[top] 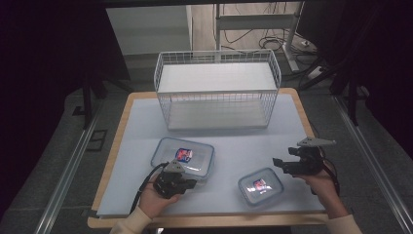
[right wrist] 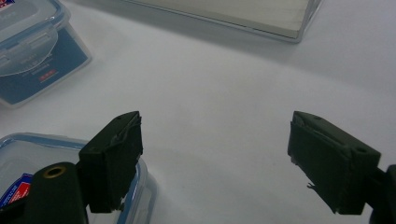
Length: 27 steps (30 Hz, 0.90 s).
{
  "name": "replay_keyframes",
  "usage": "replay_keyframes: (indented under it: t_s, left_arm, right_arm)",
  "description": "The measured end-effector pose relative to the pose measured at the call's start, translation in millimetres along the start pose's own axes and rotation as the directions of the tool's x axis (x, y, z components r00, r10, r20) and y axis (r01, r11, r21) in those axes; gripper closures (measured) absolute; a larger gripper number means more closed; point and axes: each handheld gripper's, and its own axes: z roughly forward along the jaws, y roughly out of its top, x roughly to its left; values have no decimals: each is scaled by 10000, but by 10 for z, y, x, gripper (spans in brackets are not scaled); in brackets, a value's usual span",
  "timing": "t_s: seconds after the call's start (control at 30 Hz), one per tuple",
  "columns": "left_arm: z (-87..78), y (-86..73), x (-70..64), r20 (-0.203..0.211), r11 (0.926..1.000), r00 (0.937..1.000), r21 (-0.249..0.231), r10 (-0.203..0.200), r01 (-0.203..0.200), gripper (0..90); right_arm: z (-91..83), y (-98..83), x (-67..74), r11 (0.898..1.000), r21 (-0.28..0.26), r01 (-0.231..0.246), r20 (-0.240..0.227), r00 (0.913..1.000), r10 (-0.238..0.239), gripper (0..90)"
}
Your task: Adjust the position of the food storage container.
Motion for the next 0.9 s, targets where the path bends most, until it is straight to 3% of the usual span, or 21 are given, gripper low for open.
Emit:
replay_keyframes:
  t_s: [0.27,0.67,0.77,0.9]
  left_arm:
    - [107,130,19,-160,9999,9999,133,-61,63,900]
    - [337,334,87,-79,9977,9977,-80,-680,679,900]
    - [331,331,77,-141,9982,9981,-85,-600,599,900]
    - [130,269,-6,25,9976,9988,-498,-487,488,899]
  right_arm:
    - [-47,11,-43,9999,-99,-95,141,9999,96,185]
    - [-48,8,-57,9998,-46,-171,130,9998,172,195]
    - [-46,5,-58,9999,-29,-167,139,9998,167,195]
    - [-43,-2,-66,9999,-3,-157,185,9997,157,195]
